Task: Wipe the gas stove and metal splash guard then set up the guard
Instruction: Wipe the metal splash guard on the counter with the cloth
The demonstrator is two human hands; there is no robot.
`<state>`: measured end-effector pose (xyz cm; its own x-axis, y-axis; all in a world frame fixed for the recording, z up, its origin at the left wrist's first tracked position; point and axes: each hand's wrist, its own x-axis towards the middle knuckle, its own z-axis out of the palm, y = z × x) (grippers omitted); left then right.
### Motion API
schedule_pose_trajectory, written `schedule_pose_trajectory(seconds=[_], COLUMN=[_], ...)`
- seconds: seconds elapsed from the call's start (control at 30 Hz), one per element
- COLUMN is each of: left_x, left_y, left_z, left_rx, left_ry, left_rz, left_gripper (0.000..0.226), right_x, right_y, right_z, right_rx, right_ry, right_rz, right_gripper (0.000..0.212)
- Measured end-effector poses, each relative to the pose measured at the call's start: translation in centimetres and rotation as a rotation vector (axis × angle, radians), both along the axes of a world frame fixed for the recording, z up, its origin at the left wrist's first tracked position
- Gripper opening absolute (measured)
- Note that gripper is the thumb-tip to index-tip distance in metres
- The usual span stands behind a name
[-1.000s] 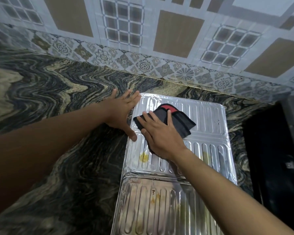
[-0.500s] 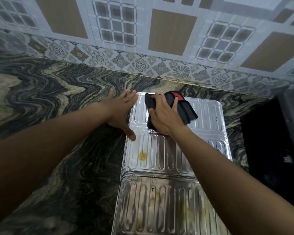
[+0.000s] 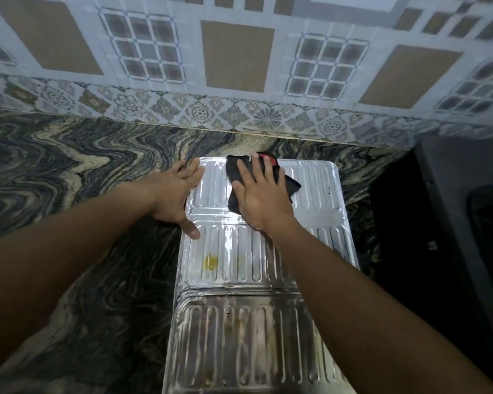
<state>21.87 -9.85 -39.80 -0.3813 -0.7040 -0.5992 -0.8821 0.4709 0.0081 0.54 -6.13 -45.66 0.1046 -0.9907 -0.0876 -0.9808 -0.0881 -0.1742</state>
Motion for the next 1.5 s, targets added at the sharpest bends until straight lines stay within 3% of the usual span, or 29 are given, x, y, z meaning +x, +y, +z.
schedule_pose_trajectory(seconds=[0.57, 1.1, 1.33, 1.5], left_x=[-0.4, -0.6, 1.7, 4.5], left_y=[0.1, 0.7, 5.1, 9.3], left_z=[0.7, 1.2, 1.2, 0.3], left_rx=[0.068, 0.032, -0.126, 0.0], left_ry=[-0.06, -0.034, 0.13, 0.103], left_rz=[0.001, 0.024, -0.006, -0.015], left_gripper=[0.159, 0.159, 0.128, 0.155], right_x=[-8.1, -6.1, -5.9, -5.9], right_y=[3.5, 12.3, 12.9, 13.0], right_z=[0.9, 1.0, 1.0, 1.0], right_rx=[0.13, 0.155, 0.134, 0.125], right_ry=[0.039, 0.031, 0.027, 0.029], right_rz=[-0.351, -0.306, -0.301, -0.302], right_gripper=[0.062, 0.062, 0.062, 0.062])
